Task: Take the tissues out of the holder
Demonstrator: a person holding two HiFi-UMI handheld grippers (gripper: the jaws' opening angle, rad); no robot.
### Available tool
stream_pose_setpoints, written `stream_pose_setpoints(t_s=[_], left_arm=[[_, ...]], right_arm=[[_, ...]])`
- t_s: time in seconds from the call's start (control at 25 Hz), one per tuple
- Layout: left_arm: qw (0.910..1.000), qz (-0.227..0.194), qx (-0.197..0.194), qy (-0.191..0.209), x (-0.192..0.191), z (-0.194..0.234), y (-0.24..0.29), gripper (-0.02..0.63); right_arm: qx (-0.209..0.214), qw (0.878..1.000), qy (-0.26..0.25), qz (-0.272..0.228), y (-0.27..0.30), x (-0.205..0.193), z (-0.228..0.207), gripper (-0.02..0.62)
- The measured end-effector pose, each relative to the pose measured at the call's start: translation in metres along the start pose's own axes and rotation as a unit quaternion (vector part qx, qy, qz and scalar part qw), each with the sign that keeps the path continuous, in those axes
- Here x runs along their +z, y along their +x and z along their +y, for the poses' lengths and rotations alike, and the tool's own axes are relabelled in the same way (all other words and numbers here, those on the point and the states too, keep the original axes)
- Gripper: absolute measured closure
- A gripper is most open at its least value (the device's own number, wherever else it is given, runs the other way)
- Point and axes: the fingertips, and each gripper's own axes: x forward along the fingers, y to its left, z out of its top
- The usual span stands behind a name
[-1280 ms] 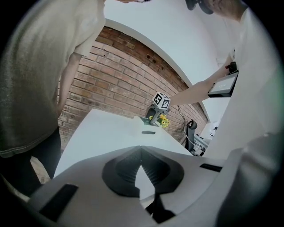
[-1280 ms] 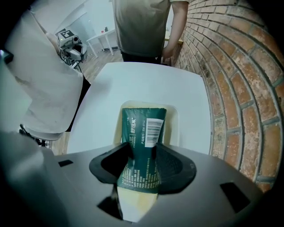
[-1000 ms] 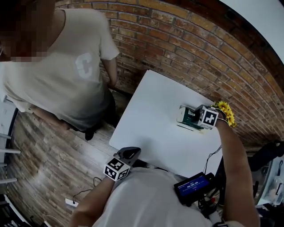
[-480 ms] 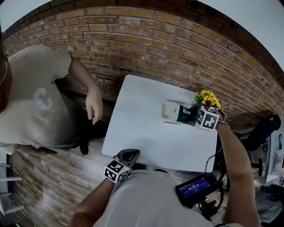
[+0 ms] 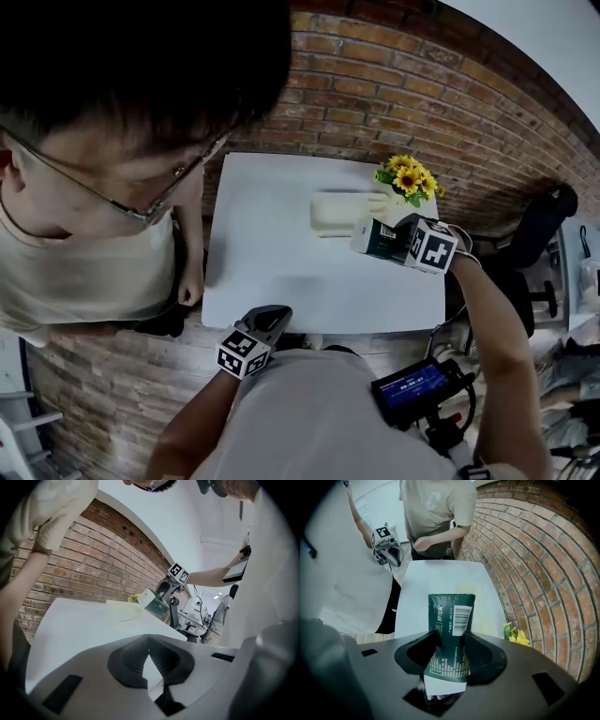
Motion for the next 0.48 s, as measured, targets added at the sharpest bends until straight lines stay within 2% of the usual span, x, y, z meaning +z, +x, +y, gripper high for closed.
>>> stream_pose_setpoints(t_s=[0.2, 0.48], left_arm=[[0.9998, -0.001, -0.005, 0.02, 0.011, 0.015, 0.016, 0.598], [0.9995, 0.013, -0.014, 0.026, 0.001, 0.001, 0.025, 0.598]], right_arm=[[0.001, 0.999, 0.029, 0.017, 0.015, -0.023, -0.008, 0.396], [0.026, 0.995, 0.071, 0.061, 0.05, -0.08, 0.021, 0.396]])
